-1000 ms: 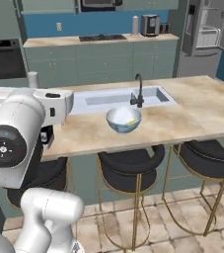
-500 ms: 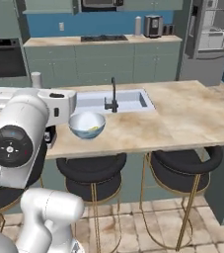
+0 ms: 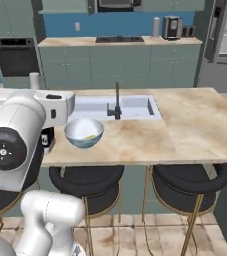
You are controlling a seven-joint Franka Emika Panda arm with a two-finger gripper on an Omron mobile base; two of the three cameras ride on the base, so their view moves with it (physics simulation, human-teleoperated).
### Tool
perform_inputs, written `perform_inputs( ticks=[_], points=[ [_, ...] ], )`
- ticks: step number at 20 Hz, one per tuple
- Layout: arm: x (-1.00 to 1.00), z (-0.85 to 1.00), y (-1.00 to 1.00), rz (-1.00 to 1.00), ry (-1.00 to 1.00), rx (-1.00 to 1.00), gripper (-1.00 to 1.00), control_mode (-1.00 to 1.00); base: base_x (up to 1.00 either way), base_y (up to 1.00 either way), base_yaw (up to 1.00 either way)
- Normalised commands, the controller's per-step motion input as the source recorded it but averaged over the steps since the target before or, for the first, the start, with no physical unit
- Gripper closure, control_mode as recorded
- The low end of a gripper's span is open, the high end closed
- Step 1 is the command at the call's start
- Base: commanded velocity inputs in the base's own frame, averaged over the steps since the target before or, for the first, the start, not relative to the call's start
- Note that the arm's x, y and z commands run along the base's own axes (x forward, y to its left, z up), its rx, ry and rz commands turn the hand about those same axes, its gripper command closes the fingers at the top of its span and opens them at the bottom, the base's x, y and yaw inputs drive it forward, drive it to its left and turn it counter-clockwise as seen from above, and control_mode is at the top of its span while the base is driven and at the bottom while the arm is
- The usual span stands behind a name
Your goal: There is a bowl on the dining counter. Grab a lemon wedge from the fridge and place it in the bowl. Then get the liquor bottle and glass cup from the cabinet and place them next to the bowl.
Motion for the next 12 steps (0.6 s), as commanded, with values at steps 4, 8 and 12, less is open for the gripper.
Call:
perform_inputs(
  ticks=[4, 8, 12],
  points=[
    [0.0, 0.0, 0.0, 0.0, 0.0, 0.0, 1.0, 1.0, 0.63, -0.49, 0.3],
    [0.0, 0.0, 0.0, 0.0, 0.0, 0.0, 1.0, 1.0, 0.61, -0.49, 0.3],
    [0.0, 0.0, 0.0, 0.0, 0.0, 0.0, 1.0, 1.0, 0.6, -0.41, 0.3]
  ],
)
